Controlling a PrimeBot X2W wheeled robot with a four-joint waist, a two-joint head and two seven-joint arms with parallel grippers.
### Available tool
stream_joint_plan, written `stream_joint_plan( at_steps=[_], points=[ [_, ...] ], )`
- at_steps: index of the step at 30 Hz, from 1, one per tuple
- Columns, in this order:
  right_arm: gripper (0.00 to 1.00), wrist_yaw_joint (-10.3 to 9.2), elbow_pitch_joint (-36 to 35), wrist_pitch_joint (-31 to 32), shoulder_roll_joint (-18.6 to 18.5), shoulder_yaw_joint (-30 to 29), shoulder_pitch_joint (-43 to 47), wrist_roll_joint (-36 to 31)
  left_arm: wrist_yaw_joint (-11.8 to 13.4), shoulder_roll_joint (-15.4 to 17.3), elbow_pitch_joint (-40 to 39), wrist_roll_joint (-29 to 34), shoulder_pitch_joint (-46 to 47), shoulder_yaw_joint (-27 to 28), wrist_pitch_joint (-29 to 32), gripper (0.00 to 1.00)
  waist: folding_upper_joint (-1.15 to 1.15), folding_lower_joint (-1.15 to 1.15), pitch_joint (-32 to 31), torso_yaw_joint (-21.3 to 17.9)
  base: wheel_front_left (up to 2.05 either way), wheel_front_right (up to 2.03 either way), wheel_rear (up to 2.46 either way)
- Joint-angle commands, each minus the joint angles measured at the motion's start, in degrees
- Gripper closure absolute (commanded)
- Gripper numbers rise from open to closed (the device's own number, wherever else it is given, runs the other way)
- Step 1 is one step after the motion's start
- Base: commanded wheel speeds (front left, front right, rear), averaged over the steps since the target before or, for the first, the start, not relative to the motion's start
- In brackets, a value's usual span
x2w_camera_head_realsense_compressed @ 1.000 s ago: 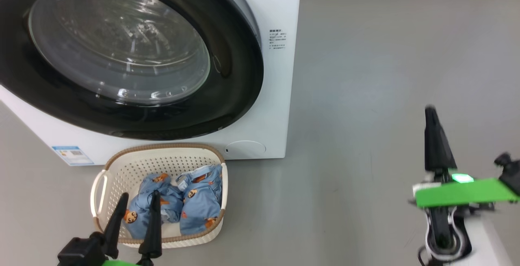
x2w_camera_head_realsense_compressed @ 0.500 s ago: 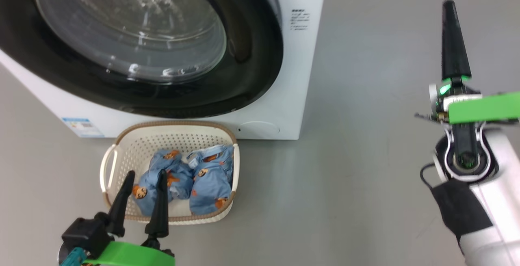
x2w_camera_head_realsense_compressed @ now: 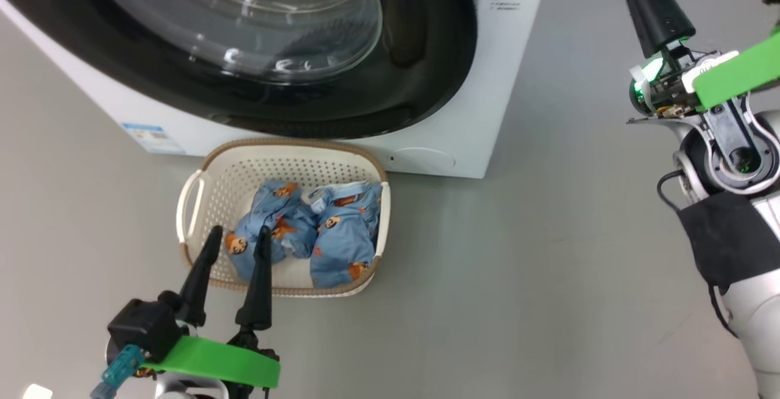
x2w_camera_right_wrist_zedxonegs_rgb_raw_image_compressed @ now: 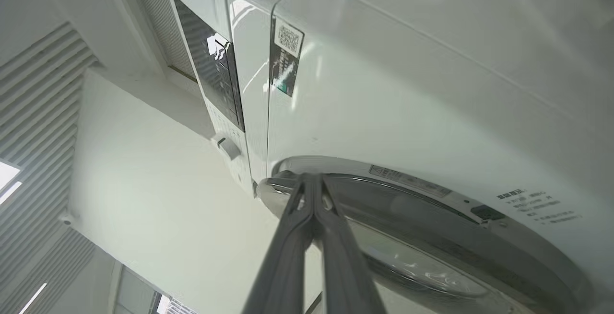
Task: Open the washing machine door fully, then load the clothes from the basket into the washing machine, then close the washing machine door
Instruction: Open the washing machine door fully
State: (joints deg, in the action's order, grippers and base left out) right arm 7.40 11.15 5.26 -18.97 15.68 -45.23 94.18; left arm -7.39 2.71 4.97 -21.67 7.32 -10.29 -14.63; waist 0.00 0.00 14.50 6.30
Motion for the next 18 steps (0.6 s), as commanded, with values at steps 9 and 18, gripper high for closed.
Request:
stream_joint_plan(
  at_steps=[9,18],
  points=[
    [1.0,0.09,4.89,16.05,-0.38,-1.66,-4.93,2.87,-0.1,0.24,-1.61,-1.02,2.99,0.0,-0.37,0.0,0.0,0.0,3.64,3.63,0.0,0.0,0.0],
    [1.0,0.09,10.06,23.85,0.1,-4.41,-10.39,1.95,-0.1,0.18,-2.64,-2.63,5.29,-1.87,-0.37,0.0,0.0,0.0,7.68,5.8,0.0,0.0,0.0]
  ],
)
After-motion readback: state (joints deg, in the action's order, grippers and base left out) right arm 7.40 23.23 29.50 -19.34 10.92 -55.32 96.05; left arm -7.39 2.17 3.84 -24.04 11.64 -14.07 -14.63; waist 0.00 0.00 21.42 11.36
